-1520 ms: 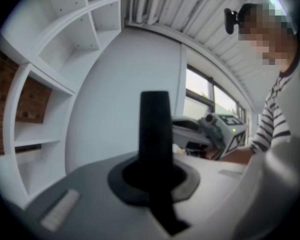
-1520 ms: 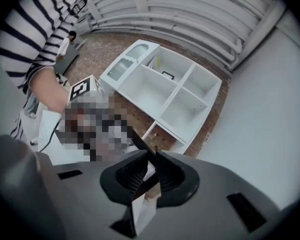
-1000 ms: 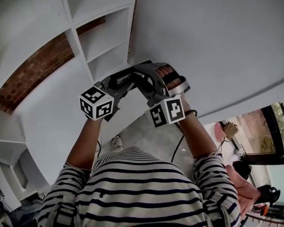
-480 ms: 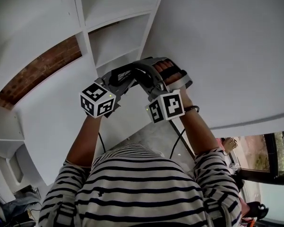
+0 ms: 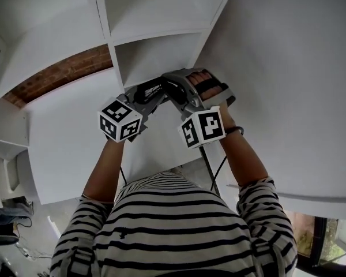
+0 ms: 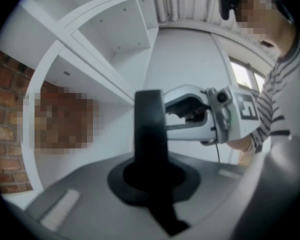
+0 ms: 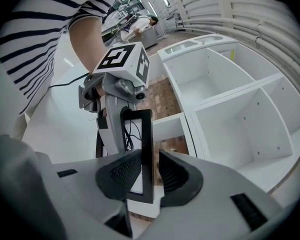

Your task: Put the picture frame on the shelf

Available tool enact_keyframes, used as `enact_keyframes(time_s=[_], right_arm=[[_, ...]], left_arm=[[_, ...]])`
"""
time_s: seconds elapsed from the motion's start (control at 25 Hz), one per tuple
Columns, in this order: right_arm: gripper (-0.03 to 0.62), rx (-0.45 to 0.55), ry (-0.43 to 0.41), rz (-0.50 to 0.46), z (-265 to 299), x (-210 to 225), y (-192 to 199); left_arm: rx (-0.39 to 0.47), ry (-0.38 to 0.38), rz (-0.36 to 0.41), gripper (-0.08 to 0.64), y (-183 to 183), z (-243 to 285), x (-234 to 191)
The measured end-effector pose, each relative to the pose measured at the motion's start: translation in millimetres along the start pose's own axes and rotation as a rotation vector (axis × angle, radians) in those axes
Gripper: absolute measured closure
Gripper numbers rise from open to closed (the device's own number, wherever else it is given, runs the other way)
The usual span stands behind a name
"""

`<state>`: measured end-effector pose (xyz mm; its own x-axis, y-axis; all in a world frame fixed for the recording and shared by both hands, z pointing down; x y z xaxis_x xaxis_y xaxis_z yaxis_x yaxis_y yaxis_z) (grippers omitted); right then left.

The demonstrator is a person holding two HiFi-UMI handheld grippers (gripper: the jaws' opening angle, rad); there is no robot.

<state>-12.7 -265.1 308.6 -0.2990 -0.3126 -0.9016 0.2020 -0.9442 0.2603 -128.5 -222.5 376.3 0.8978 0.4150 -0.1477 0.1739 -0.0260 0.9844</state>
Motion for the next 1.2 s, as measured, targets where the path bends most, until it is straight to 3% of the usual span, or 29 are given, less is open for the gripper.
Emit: enact_keyframes(time_s=[0.32, 0.52, 0.72, 0.88, 1.2], right_arm=[[0.528, 0.100, -0.092, -0.068, 16, 4, 30], [0.531, 0.120, -0.069, -0.067, 27, 8, 32], [0.531, 0.117, -0.056, -0.082, 37, 10, 36], [0.531, 0.094, -0.045, -0.088, 45, 14, 40], [0.531, 0.021, 0.023, -0.078, 78, 23, 61]], left_arm=[[-0.025, -0.080, 0.035, 0.530, 5, 17, -8], [0.001, -0.135, 0.057, 0.530, 5, 13, -19], [0.048, -0.190, 0.013, 0.493, 11, 9, -33], [0.040, -0.224, 0.001, 0.425, 15, 0, -43], [0.015, -0.343, -0.013, 0.423, 27, -21, -62]])
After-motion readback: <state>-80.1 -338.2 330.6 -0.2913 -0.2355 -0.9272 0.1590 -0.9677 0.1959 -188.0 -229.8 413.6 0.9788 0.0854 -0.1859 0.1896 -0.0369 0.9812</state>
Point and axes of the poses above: the fingertips, and each gripper's own axes: z forward along the fingers, x to its right, y out of its underside, the point moved 10 cm from there along -z, backward along the fingers, and after that the axes turned 11 degrees about x, right-handed, at the moved point
